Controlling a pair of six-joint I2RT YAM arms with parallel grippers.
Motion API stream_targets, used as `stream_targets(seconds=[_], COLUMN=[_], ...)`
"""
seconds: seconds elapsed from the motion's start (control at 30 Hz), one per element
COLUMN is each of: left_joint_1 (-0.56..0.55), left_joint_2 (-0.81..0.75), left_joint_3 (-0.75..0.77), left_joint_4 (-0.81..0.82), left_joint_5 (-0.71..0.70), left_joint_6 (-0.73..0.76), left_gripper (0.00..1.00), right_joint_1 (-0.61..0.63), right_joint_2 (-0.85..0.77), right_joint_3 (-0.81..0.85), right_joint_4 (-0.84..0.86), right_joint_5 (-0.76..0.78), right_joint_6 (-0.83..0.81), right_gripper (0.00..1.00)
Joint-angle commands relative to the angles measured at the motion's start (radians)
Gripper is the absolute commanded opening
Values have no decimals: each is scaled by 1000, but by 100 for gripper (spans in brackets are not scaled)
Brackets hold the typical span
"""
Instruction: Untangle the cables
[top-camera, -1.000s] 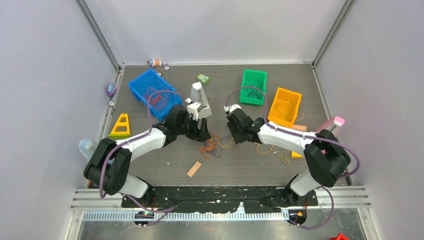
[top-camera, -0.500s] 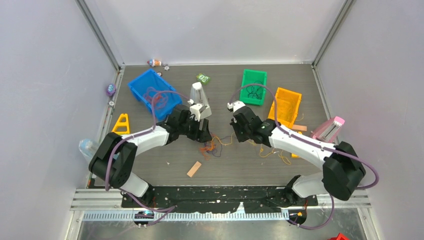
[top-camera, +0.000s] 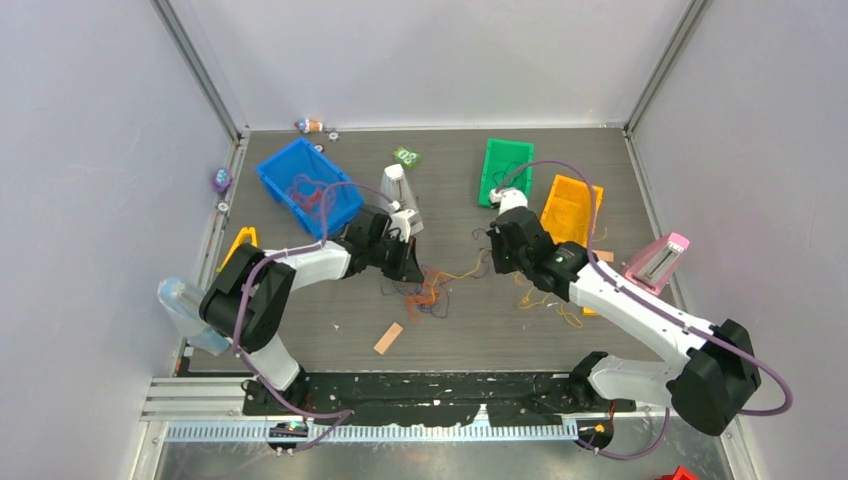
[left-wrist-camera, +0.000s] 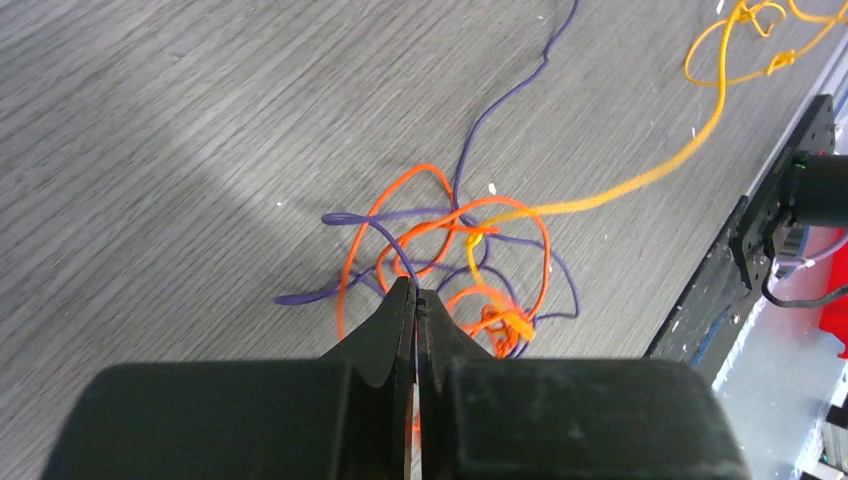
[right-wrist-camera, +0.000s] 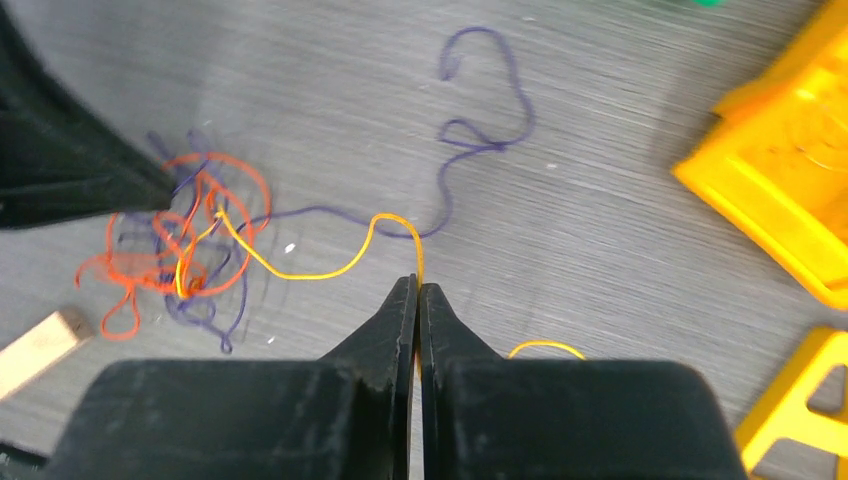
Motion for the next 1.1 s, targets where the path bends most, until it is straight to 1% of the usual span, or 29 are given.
stream_targets(seconds=[0.0, 0.1, 0.27, 0.4, 0.53, 0.6, 0.67, 0.7, 0.73, 0.77, 0.83, 0.87, 0.9, 0.93, 1.0, 1.07], left_joint_1=[11, 39, 66, 70, 80, 85, 83, 78, 70, 55, 9, -19, -49, -73, -113, -132], left_joint_2=[-7, -39, -85, -97, -127, -152, -179, -191, -202, -212, -231, -237, -237, -228, -194, -146], left_joint_3=[33, -2, -36, -39, -50, -67, -90, -104, -115, -123, -129, -126, -119, -108, -61, 4], left_joint_4=[0, 24, 9, -21, -53, -34, 35, 73, 106, 131, 155, 159, 162, 160, 130, 67], left_joint_5=[64, 35, -73, -148, -223, -222, -158, -126, -93, -72, -76, -86, -95, -103, -118, -133], left_joint_6=[1, -16, -22, -21, -23, -21, -15, -17, -17, -10, 31, 61, 86, 111, 143, 148], left_gripper=[0, 0, 0, 0, 0, 0, 1, 11, 25, 41, 74, 87, 96, 99, 100, 100], right_joint_1=[-87, -151, -232, -254, -265, -269, -270, -270, -270, -270, -270, -270, -270, -270, -270, -270], right_joint_2=[-79, -162, -309, -341, -353, -366, -362, -352, -346, -333, -317, -314, -311, -310, -312, -317], right_joint_3=[-47, -83, -140, -131, -110, -113, -109, -100, -94, -80, -58, -51, -37, -29, -6, 19], right_joint_4=[-10, -20, -17, -38, -92, -80, -49, -37, -30, -26, -33, -39, -43, -54, -70, -87], right_joint_5=[119, 200, 242, 266, 349, 325, 189, 149, 77, 50, 4, -10, -15, -19, -22, -37], right_joint_6=[97, 162, 197, 207, 240, 219, 181, 171, 151, 143, 135, 133, 128, 125, 120, 114], right_gripper=[5, 5, 5, 5, 5, 5, 5, 5, 5, 5, 5, 5, 5, 5, 5, 5])
